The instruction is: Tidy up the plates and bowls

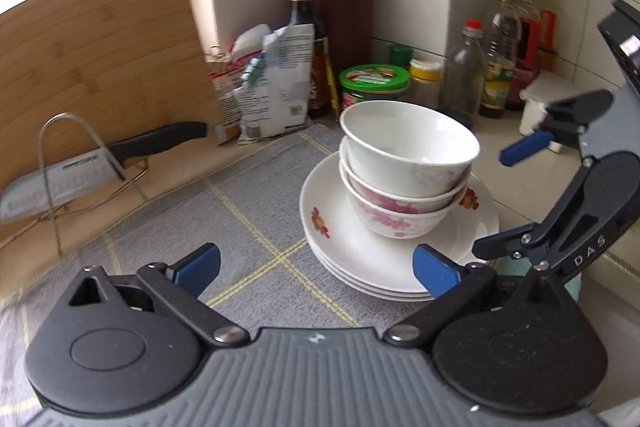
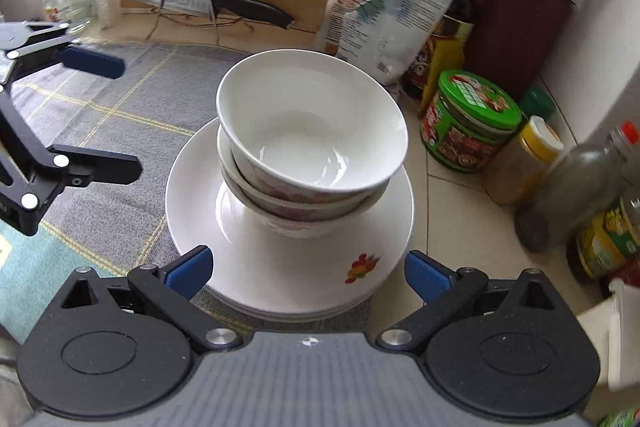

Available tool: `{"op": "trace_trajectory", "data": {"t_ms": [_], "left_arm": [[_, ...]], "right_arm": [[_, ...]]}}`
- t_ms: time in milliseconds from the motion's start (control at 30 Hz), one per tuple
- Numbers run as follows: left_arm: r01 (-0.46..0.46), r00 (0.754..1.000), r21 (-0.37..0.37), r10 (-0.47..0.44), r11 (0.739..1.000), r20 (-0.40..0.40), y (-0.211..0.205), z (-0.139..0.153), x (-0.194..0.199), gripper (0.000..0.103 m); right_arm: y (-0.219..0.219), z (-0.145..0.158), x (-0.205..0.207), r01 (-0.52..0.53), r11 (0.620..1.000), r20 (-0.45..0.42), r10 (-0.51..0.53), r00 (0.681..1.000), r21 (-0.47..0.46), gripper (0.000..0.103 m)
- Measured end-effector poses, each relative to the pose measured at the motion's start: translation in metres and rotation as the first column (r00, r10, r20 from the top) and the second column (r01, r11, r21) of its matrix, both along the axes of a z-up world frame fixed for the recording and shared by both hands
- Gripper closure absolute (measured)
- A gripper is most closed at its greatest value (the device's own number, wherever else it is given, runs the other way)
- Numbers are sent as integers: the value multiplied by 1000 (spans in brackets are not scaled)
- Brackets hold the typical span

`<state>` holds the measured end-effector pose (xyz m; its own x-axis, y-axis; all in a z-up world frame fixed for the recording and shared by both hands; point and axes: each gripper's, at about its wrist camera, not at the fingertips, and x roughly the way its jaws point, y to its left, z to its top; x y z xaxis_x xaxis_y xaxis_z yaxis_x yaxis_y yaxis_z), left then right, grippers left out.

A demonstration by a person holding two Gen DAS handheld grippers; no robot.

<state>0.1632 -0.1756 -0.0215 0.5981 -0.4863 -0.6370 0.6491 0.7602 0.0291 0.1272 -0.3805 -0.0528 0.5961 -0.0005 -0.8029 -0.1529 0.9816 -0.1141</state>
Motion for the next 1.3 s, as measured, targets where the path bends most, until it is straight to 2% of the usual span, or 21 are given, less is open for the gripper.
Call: {"op": "trace_trajectory", "data": {"t_ms": [100,200,267,367,500,633,1300], "left_arm": [[-103,995,-29,102,994,-10,16,7,-11,1],[-140,990,4,140,990,-37,20,13,-19,1],[-159,986,39,160,987,-49,22,18,-27,1],[-174,984,26,175,984,-34,30,28,-41,1],[-172,984,6,172,985,-41,41,38,-53,1],[-184,982,-2,184,983,-35,52,46,-62,1],[-216,976,20,216,976,0,62,59,-78,1]], "right_arm": [[6,2,-14,191,980,-22,-191,981,50,0],[15,8,-28,325,941,-44,-322,946,90,0],[26,16,-41,373,920,-43,-370,928,119,0],[44,29,-57,390,913,-4,-392,920,124,0],[63,40,-71,399,914,31,-402,915,74,0],[72,49,-85,414,907,57,-419,906,80,0],[86,62,-102,446,890,106,-455,884,94,0]]}}
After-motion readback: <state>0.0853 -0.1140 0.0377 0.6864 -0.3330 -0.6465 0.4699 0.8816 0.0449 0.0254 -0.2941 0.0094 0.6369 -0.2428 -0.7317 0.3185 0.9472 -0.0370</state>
